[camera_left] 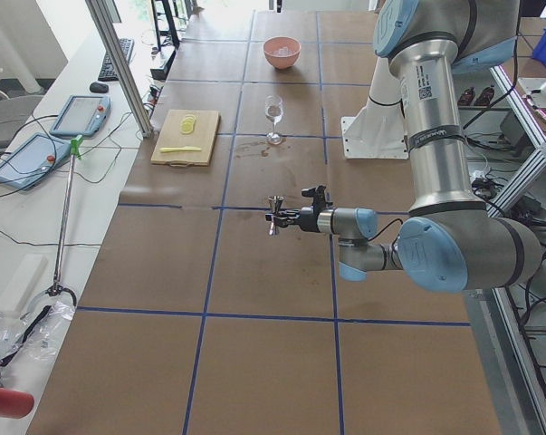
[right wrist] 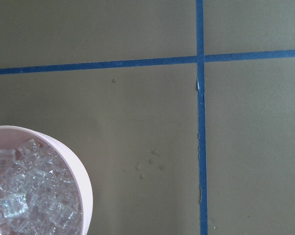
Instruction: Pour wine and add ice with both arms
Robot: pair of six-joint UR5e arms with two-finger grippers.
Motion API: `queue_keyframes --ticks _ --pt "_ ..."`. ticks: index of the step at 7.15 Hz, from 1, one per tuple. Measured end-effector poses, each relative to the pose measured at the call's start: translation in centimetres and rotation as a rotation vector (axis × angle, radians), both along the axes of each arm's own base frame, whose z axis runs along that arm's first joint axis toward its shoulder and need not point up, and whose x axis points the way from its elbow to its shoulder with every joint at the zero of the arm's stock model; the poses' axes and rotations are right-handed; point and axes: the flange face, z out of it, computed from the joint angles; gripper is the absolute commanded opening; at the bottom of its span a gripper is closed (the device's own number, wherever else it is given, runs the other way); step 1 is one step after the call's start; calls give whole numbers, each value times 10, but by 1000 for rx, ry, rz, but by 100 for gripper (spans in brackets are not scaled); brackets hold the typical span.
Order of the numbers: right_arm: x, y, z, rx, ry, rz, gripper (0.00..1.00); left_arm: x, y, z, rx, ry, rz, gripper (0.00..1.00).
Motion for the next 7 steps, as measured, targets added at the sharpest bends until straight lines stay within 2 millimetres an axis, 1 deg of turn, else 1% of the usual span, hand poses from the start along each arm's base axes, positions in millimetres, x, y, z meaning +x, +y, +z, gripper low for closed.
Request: queue_keyframes --ticks 1,2,3,4,6,7 --pt "0 0 0 0 0 0 100 -1 1 11 -60 100 -4 0" --pt "0 0 0 1 0 0 100 2 2 18 -105 179 -6 0" --pt "0 0 -1 1 -1 0 100 10 0 19 -135 245 -7 0" --pt "0 0 -1 2 -1 0 100 22 -2 18 -165 316 -10 0" --pt "0 0 -2 3 -2 0 100 46 -10 23 -185 381 -52 0" --pt "0 0 -2 3 -2 0 100 54 -13 22 -182 393 -71 0"
